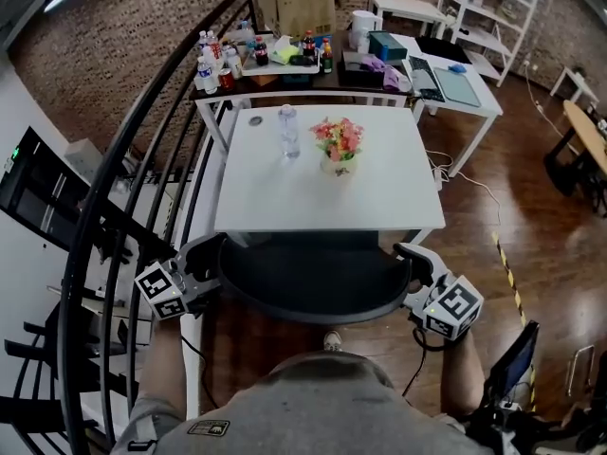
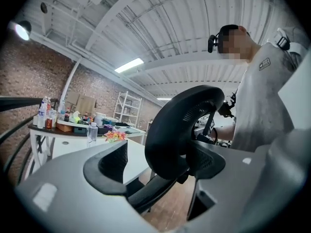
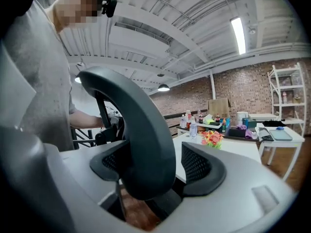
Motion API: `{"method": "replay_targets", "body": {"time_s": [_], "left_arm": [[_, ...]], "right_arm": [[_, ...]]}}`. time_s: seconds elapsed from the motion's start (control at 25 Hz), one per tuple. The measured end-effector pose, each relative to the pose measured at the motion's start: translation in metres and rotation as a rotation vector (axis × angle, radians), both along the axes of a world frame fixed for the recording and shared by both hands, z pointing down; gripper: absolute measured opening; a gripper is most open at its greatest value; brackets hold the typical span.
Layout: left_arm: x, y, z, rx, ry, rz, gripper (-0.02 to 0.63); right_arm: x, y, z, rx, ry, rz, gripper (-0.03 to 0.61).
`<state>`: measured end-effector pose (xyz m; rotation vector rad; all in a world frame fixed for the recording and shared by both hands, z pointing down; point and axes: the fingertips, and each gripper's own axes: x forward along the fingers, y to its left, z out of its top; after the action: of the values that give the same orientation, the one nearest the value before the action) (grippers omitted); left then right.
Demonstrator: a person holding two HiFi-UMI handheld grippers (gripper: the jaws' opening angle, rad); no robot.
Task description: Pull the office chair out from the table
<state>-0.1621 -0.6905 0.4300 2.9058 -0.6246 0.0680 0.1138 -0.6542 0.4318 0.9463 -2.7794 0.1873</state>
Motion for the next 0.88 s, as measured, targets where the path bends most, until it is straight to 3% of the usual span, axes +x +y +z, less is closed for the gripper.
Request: {"method": "replay_targets", "body": {"time_s": [0.16, 0.32, 0.36, 0.4, 0.6, 0.88], "left_arm": [[0.030, -0.006, -0.008, 0.000, 0.012, 0.137, 0.384], [0.057, -0.009, -0.018, 0.013, 0.036, 0.214, 0.385], [0.063, -0.009, -0.020, 0.018, 0.041, 0.228, 0.362], [0.068, -0.008, -0.021, 0.022, 0.045, 0.243, 0.299], [0.075, -0.001, -0.022, 0.026, 0.046, 0.262, 0.250], [0.077, 0.010, -0.023, 0.027, 0.037, 0.272, 0.247]], "right_arm": [[-0.013, -0.005, 0.002, -0.018, -0.015, -0.073, 0.336], [-0.027, -0.008, -0.001, -0.010, -0.029, -0.120, 0.325], [-0.029, -0.008, 0.000, -0.003, -0.027, -0.129, 0.308], [-0.030, -0.007, 0.000, 0.002, -0.026, -0.137, 0.290], [-0.028, -0.004, -0.001, 0.014, -0.027, -0.151, 0.256], [-0.026, 0.004, -0.002, 0.028, -0.020, -0.159, 0.254]]}}
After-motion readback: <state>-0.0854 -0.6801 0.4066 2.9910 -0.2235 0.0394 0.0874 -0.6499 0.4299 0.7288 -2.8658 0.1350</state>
